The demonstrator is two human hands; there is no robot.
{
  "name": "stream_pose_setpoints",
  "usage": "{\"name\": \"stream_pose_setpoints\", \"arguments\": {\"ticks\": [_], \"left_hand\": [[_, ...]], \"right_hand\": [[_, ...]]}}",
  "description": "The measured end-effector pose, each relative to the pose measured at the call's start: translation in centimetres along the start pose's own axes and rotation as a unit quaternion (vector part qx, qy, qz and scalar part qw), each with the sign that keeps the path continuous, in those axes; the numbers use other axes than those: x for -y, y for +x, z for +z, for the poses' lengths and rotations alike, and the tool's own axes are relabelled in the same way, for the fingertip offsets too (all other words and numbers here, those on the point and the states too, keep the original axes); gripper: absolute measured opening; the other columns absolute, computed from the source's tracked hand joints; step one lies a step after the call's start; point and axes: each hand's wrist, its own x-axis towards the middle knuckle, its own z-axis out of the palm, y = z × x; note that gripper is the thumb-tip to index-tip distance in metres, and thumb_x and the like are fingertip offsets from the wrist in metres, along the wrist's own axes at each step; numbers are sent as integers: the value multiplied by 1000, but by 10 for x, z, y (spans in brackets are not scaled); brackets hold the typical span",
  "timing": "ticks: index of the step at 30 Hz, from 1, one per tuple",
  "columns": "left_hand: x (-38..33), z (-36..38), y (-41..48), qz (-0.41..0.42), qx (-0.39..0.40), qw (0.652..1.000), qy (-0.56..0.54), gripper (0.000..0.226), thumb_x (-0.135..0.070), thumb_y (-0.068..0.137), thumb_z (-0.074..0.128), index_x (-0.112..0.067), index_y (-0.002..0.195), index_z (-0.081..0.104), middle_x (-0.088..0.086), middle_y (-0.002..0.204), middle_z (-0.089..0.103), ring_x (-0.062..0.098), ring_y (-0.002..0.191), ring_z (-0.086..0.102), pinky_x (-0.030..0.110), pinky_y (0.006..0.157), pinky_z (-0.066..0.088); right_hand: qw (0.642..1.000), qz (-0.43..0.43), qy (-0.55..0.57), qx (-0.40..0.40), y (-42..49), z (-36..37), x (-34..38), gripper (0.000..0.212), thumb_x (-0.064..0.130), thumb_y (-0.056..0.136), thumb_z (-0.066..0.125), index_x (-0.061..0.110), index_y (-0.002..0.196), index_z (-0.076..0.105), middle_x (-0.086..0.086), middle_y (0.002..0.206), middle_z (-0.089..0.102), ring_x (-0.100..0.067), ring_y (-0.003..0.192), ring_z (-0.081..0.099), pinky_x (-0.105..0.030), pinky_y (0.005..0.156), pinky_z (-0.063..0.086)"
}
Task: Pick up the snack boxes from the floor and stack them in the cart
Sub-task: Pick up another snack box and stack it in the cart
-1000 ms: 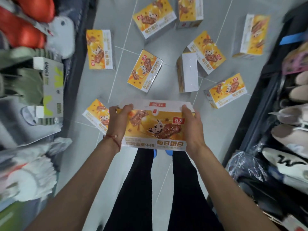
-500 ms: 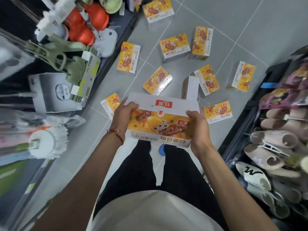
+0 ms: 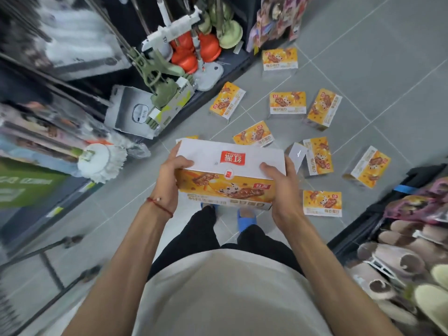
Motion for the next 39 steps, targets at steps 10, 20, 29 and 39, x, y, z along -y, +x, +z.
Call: {"name": "stream_pose_setpoints", "arguments": {"ticks": [10, 20, 29, 39], "left_hand": [[61, -26, -103, 33, -132, 978, -160, 62, -14, 65, 56, -12, 127, 59, 7, 110, 74, 22, 90, 70, 28, 67, 57], [130, -103, -212, 71, -284, 917, -270, 64, -21, 70, 64, -14, 133, 57, 7, 114, 74, 24, 96, 70, 32, 73, 57], [218, -215, -327, 102, -406, 848, -326, 67, -27, 70, 66, -25, 137, 57, 1, 119, 74, 21, 98, 72, 33, 77, 55], [302, -335, -435, 116, -501, 775, -367, 54, -30, 75, 66, -32, 129, 60, -2, 114, 75, 26, 104, 72, 44, 91, 58]], "right_hand": [[978, -4, -140, 153, -40, -2, -12, 66, 23, 95, 72, 42, 151, 43, 3, 130, 71, -22, 111, 74, -35, 75, 62], [914, -15, -248, 320, -101, 79, -62, 65, 22, 88, 76, 40, 146, 54, 6, 125, 75, -21, 111, 74, -39, 82, 58], [861, -13, -309, 404, -219, 159, -176, 50, 17, 94, 71, 31, 140, 59, 7, 114, 78, -19, 104, 74, -33, 77, 55], [781, -22, -375, 500, -344, 239, -297, 47, 19, 96, 71, 32, 140, 57, -2, 119, 76, -28, 112, 72, -40, 89, 59]]}}
